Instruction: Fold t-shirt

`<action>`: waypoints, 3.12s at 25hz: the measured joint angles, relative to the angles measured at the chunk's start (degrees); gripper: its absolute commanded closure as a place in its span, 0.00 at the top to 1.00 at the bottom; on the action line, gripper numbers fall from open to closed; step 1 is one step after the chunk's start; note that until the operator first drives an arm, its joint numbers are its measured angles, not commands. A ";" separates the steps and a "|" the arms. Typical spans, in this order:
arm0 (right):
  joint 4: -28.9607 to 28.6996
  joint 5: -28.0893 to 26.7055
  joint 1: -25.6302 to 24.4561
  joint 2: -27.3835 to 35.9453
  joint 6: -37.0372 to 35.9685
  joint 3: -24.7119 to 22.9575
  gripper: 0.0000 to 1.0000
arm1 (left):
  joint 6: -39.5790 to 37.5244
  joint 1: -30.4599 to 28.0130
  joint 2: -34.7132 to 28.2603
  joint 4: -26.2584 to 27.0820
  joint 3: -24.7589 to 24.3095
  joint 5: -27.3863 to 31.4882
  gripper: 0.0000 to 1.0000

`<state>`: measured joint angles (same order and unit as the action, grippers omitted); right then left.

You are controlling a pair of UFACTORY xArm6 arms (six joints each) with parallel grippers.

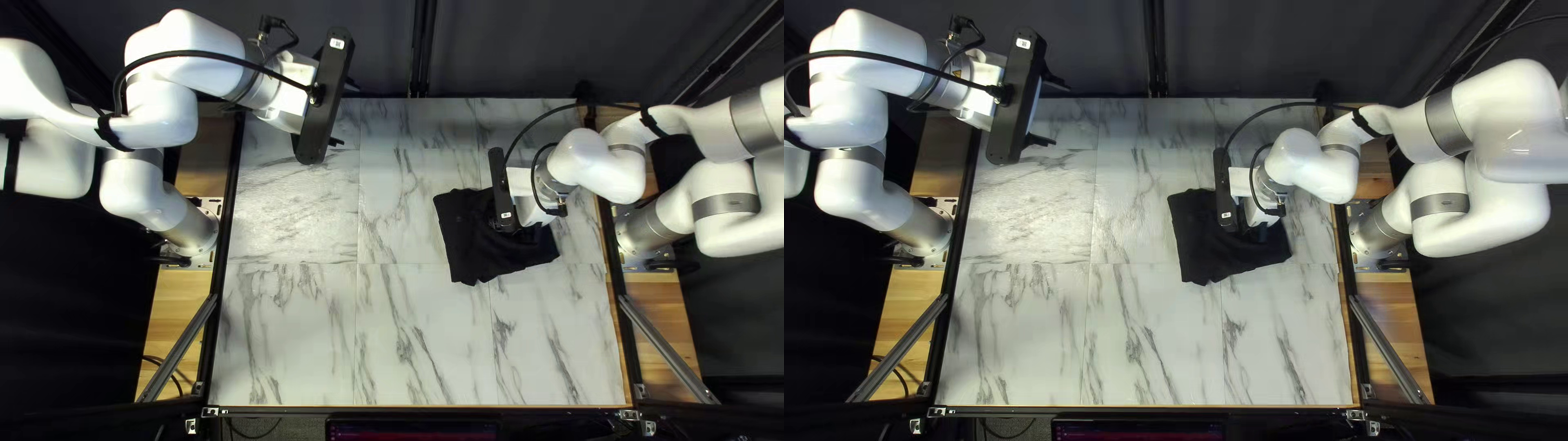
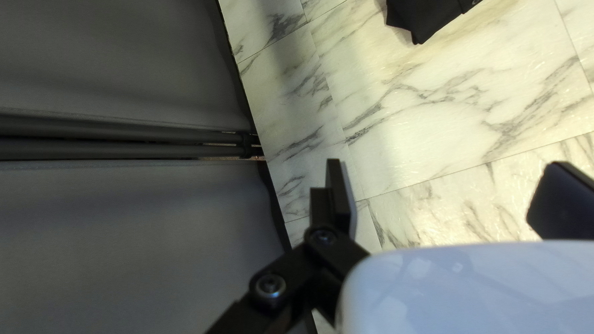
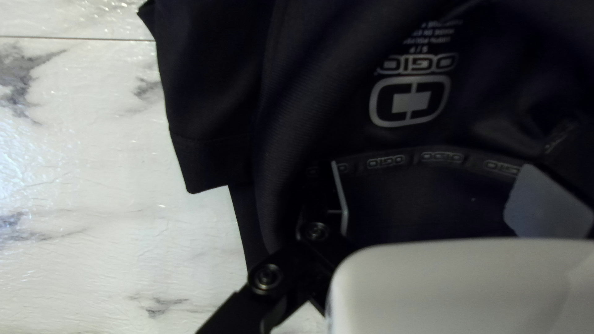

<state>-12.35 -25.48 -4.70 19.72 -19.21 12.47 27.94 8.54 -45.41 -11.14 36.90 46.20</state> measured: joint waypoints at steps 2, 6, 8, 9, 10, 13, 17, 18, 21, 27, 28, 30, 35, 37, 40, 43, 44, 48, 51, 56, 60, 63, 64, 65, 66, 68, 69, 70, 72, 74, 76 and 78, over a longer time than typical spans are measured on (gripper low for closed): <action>-0.25 -0.01 -0.14 -0.53 -0.54 0.39 1.00 | 0.00 0.00 0.00 0.00 0.00 0.00 1.00; -0.31 -0.33 -0.60 -1.45 -1.44 1.33 1.00 | 0.00 0.00 0.00 0.00 0.00 0.00 1.00; -0.20 -0.55 -0.77 -1.88 -1.72 1.82 1.00 | 0.00 0.00 0.00 0.00 0.00 0.00 1.00; -0.07 -0.75 -0.85 -1.98 -1.78 2.02 1.00 | 0.00 0.00 0.00 0.00 0.00 0.00 1.00; 0.09 -0.96 -0.95 -2.02 -1.82 2.21 1.00 | 0.00 0.00 0.00 0.00 0.00 0.00 1.00; 0.23 -1.28 -1.20 -2.41 -2.22 2.65 1.00 | 0.00 0.00 0.00 0.00 0.00 0.00 1.00; -0.93 -0.66 -1.43 -4.07 -3.86 3.13 1.00 | 0.00 0.00 0.00 0.00 0.00 0.00 1.00; -1.36 -0.58 -1.46 -4.66 -4.37 3.41 1.00 | 0.00 0.00 0.00 0.00 0.00 0.00 1.00; -2.43 -0.55 -1.54 -6.08 -5.66 4.33 1.00 | 0.00 0.00 0.00 0.00 0.00 0.00 1.00; -3.45 -1.66 -1.46 -7.09 -6.43 5.51 1.00 | 0.00 0.00 0.00 0.00 0.00 0.00 1.00; -3.65 -1.90 -1.45 -7.28 -6.57 5.70 1.00 | 0.00 0.00 0.00 0.00 0.00 0.00 1.00; -4.11 -2.22 -1.44 -7.72 -6.93 6.01 1.00 | 0.00 0.00 0.00 0.00 0.00 0.00 1.00; -4.81 -2.84 -0.99 -7.85 -7.02 6.20 1.00 | 0.00 0.00 0.00 0.00 0.00 0.00 1.00; -4.55 -3.38 -0.76 -7.08 -6.34 6.01 1.00 | 0.00 0.00 0.00 0.00 0.00 0.00 1.00; -3.22 -4.82 -0.41 -5.00 -4.30 5.72 1.00 | 0.00 0.00 0.00 0.00 0.00 0.00 1.00; -1.01 -6.72 0.00 -1.93 -1.26 5.26 1.00 | 0.00 0.00 0.00 0.00 0.00 0.00 1.00; -0.28 -7.24 0.12 -0.98 -0.28 5.04 1.00 | 0.00 0.00 0.00 0.00 0.00 0.00 1.00; 1.43 -7.90 0.39 0.53 2.02 4.54 1.00 | 0.00 0.00 0.00 0.00 0.00 0.00 1.00; 1.21 -6.58 0.21 -0.74 1.62 4.50 1.00 | 0.00 0.00 0.00 0.00 0.00 0.00 1.00; -0.38 -4.14 -1.14 -3.41 -1.35 4.17 1.00 | 0.00 0.00 0.00 0.00 0.00 0.00 1.00; -2.10 -3.01 -1.57 -4.99 -3.54 4.01 1.00 | 0.00 0.00 0.00 0.00 0.00 0.00 1.00; -3.04 -2.68 -1.66 -5.95 -4.78 4.24 1.00 | 0.00 0.00 0.00 0.00 0.00 0.00 1.00; -3.27 -2.64 -1.72 -6.23 -5.15 4.35 1.00 | 0.00 0.00 0.00 0.00 0.00 0.00 1.00; -3.43 -2.64 -1.78 -6.46 -5.44 4.48 1.00 | 0.00 0.00 0.00 0.00 0.00 0.00 1.00; -3.49 -2.72 -1.82 -6.56 -5.59 4.59 1.00 | 0.00 0.00 0.00 0.00 0.00 0.00 1.00; -3.10 -3.48 -1.87 -6.05 -5.24 4.78 1.00 | 0.00 0.00 0.00 0.00 0.00 0.00 1.00; -2.60 -4.13 -1.87 -5.42 -4.66 4.89 1.00 | 0.00 0.00 0.00 0.00 0.00 0.00 1.00; -1.94 -4.93 -1.81 -4.60 -3.84 4.98 1.00 | 0.00 0.00 0.00 0.00 0.00 0.00 1.00; -0.28 -6.87 -1.60 -2.57 -1.77 5.23 1.00 | 0.00 0.00 0.00 0.00 0.00 0.00 1.00; 1.59 -8.85 -1.48 -0.53 0.36 5.58 1.00 | 0.00 0.00 0.00 0.00 0.00 0.00 1.00; 2.65 -9.75 -1.69 0.20 1.31 5.85 1.00 | 0.00 0.00 0.00 0.00 0.00 0.00 1.00; 2.77 -9.47 -2.15 -0.51 0.97 6.05 1.00 | 0.00 0.00 0.00 0.00 0.00 0.00 1.00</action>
<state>-9.58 -34.95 -6.85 19.21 -18.24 18.51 27.94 8.54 -45.41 -11.14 36.90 46.20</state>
